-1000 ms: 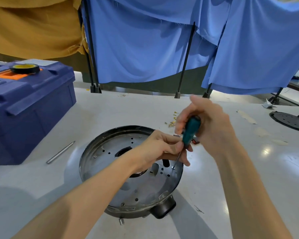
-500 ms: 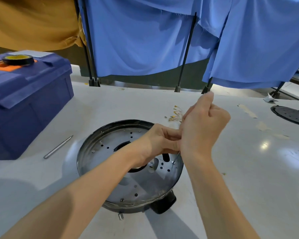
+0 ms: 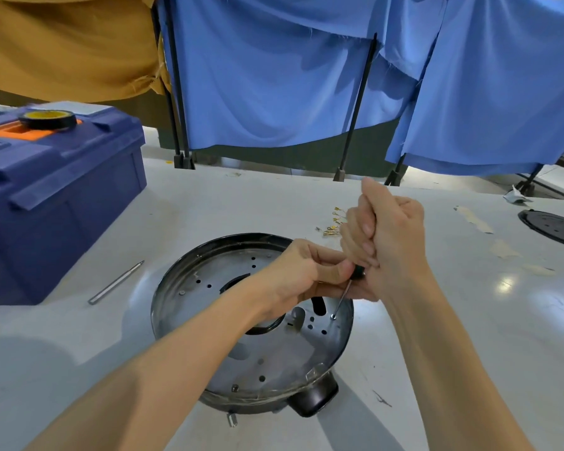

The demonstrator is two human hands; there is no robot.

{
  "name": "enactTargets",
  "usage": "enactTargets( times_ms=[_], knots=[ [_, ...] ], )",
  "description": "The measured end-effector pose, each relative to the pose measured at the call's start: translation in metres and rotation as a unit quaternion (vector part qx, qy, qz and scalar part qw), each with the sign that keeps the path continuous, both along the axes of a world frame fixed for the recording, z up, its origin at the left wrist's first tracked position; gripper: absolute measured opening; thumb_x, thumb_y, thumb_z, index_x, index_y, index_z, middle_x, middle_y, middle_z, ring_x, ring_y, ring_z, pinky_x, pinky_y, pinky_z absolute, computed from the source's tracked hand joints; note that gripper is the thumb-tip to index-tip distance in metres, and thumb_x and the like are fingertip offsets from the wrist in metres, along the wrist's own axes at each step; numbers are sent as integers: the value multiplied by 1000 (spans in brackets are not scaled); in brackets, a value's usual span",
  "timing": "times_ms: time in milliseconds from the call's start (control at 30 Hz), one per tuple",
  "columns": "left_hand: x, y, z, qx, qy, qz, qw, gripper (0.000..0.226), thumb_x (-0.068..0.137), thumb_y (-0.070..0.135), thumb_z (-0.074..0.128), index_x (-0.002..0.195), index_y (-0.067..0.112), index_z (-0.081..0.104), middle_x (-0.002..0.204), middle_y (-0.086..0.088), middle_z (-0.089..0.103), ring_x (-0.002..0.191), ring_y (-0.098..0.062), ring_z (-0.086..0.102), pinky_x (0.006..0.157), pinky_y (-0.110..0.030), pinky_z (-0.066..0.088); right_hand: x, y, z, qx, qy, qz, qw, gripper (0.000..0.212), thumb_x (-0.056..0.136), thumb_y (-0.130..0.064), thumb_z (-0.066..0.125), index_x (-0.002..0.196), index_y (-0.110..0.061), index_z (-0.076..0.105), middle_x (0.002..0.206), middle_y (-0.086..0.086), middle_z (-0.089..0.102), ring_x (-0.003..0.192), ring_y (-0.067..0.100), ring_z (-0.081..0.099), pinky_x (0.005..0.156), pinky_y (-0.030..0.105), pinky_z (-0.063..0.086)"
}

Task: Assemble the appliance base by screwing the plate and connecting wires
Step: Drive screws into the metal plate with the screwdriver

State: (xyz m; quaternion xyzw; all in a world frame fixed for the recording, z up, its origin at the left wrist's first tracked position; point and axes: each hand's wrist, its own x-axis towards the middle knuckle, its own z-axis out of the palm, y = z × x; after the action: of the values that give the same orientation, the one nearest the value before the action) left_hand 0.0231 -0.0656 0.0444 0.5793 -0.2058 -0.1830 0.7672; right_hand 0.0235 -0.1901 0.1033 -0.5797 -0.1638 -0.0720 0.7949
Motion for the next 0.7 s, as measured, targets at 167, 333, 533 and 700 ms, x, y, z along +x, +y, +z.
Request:
enactTargets(
  times_ms=[167, 333, 533, 700],
  knots=[
    [-2, 2, 0, 33, -13, 44, 998, 16, 88, 0, 63, 101, -2, 72, 77, -7, 75, 69, -16, 72, 66, -20, 56, -16, 27, -10, -21, -60, -291, 955, 67, 101, -25, 38, 38, -3, 36, 34, 8, 29, 30, 17, 28, 38, 21, 24],
    [-12, 5, 13, 86, -39, 70, 993, 17, 85, -5, 66, 99, 3, 72, 77, -3, 76, 71, -12, 72, 66, -18, 55, -29, 31, -14, 2, -70, -390, 918, 69, 104, -27, 36, 41, 0, 40, 37, 10, 39, 32, 12, 37, 41, 19, 35],
    [-23, 35, 32, 307, -171, 131, 927, 17, 82, 13, 76, 99, 16, 78, 90, 2, 77, 90, -11, 71, 88, -24, 55, -20, -14, 20, 183, 26, -294, 938, 63, 95, -17, 46, 32, -17, 39, 35, -1, 37, 31, 18, 29, 40, 21, 23],
    [-39, 64, 22, 436, -215, 161, 859, 15, 81, 17, 78, 95, 22, 78, 87, 10, 75, 83, 2, 68, 87, -26, 55, -12, -44, 22, -185, 69, -258, 946, 45, 87, -38, 64, 52, -10, 61, 43, 2, 45, 27, 11, 28, 33, 17, 23]
  ],
)
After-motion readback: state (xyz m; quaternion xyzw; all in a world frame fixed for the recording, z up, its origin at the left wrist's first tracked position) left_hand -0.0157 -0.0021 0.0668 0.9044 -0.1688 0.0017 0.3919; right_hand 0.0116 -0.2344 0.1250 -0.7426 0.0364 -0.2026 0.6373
